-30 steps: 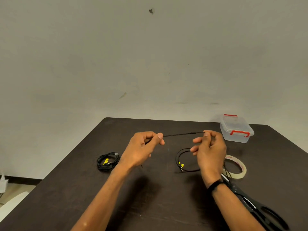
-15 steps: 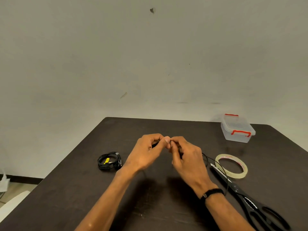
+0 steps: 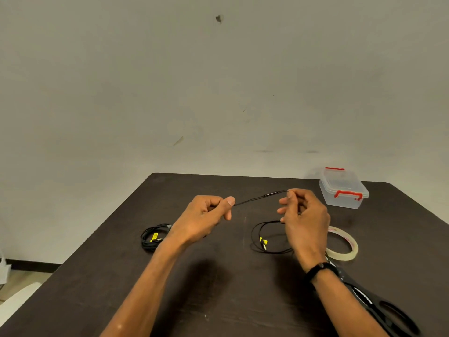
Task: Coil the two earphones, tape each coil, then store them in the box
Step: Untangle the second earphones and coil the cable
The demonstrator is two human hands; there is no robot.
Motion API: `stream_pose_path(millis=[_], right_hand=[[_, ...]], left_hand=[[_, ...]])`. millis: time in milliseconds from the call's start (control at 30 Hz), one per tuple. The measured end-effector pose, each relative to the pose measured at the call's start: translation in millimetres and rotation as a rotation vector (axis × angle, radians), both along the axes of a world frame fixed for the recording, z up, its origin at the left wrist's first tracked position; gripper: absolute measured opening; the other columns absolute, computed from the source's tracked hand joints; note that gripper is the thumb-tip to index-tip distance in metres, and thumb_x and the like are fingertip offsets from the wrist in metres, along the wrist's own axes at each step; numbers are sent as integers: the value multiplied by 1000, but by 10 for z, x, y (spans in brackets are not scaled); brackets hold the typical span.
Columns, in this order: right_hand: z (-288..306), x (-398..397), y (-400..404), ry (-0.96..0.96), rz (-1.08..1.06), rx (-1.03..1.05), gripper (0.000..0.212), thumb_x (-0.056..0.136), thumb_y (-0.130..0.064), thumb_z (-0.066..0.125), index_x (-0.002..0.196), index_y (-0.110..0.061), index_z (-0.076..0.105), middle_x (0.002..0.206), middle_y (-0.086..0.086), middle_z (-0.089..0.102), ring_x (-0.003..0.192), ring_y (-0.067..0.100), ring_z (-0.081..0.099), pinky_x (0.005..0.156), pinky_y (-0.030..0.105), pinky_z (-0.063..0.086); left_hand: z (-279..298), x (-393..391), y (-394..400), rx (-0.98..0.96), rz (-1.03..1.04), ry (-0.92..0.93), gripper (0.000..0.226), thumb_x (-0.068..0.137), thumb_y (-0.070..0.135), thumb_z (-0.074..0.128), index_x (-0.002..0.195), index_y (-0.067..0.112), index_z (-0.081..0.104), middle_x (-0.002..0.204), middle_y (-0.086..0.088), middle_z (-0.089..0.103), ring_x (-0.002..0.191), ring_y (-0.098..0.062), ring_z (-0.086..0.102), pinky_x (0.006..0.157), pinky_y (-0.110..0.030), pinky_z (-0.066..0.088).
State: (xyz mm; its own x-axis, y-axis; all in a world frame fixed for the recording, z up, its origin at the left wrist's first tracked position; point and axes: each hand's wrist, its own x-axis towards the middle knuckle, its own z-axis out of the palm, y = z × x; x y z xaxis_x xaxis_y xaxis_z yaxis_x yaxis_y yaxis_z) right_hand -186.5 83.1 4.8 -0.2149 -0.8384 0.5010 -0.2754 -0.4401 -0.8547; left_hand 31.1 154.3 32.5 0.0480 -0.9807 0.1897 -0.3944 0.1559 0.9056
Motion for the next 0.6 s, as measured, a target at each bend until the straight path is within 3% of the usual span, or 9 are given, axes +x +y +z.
stream_pose_path(millis=[133,233,333,400,533,600], right_hand=[[4,-20,-11,-80,-22,31,9,104,-18,61,99,-23,66,86,-3,76,68,4,73,67,40,65],[9,-36,-26,-89,-49,43,9,103,-16,63,100,-24,66,85,-5,75,70,4,73,70,43,66],[11,11,21,-68,-37,33,9,103,-25,64,109,-22,58,83,-5,75,67,5,73,72,46,64],[11,70,87,6,25,13,19,102,-41,62,100,-24,54,76,-4,75,64,8,73,70,45,63],[5,221,241,213,349,138,55,105,-59,43,79,-16,64,67,-1,74,59,15,73,65,41,62],[-25,288,278,201,495,231,62,106,-60,41,75,-13,67,68,3,74,66,19,75,68,39,64]], left_hand=[[-11,11,3,32,-95,41,35,106,33,56,96,6,76,72,-4,72,69,-10,66,68,-18,51],[-32,-29,-10,48,-97,144,32,107,25,55,103,1,76,83,-9,79,81,-8,73,82,-14,53],[-53,-121,-24,88,-98,323,32,105,23,57,101,-3,75,82,-14,77,76,-17,75,79,-20,56],[-67,-182,-29,114,-90,399,32,104,22,58,102,-6,74,83,-15,77,75,-19,76,77,-20,58],[-117,-278,-55,125,-62,454,31,104,21,60,100,-4,75,81,-14,77,71,-19,75,75,-24,61],[-141,-317,-59,127,-65,406,32,104,24,60,100,-3,77,83,-17,78,72,-19,75,75,-27,62]])
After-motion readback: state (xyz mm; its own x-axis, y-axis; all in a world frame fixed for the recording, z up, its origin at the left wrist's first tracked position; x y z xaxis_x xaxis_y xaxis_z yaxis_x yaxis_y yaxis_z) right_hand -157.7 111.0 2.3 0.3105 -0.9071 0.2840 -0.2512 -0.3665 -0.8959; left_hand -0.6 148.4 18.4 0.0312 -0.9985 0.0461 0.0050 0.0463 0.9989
